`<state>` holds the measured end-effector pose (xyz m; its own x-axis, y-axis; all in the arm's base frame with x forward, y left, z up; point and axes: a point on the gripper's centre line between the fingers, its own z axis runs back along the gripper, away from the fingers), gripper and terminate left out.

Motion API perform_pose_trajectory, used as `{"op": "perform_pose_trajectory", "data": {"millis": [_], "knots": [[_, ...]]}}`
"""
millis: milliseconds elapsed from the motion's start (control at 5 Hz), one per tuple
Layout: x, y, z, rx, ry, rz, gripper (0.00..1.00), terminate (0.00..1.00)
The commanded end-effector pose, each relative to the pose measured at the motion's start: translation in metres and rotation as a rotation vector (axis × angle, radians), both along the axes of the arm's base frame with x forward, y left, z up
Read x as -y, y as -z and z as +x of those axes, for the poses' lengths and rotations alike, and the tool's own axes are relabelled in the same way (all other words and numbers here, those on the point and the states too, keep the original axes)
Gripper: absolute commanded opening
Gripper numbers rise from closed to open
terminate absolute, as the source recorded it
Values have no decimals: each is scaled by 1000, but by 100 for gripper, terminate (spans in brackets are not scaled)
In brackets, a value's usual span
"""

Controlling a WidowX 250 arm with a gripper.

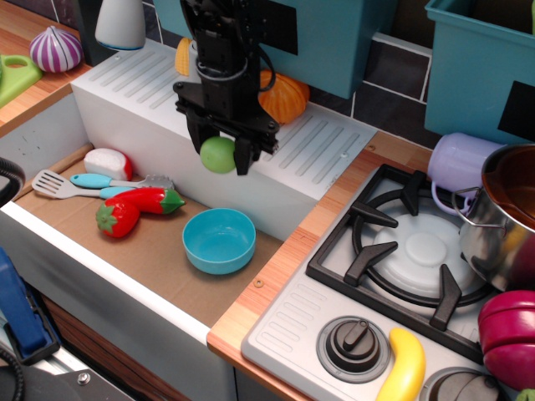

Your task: Put pear in bowl

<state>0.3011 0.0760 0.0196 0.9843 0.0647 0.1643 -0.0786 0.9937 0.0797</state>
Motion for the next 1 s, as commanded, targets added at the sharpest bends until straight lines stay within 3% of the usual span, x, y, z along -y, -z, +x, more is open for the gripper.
{"op": "perform_pose_trajectory", "data": {"millis": [0, 200, 800], "knots": [[2, -4, -5, 49, 1, -14, 0, 0], [-2, 2, -3, 57, 29, -19, 100, 0], [-9, 6, 1, 76, 67, -16, 100, 0]]}}
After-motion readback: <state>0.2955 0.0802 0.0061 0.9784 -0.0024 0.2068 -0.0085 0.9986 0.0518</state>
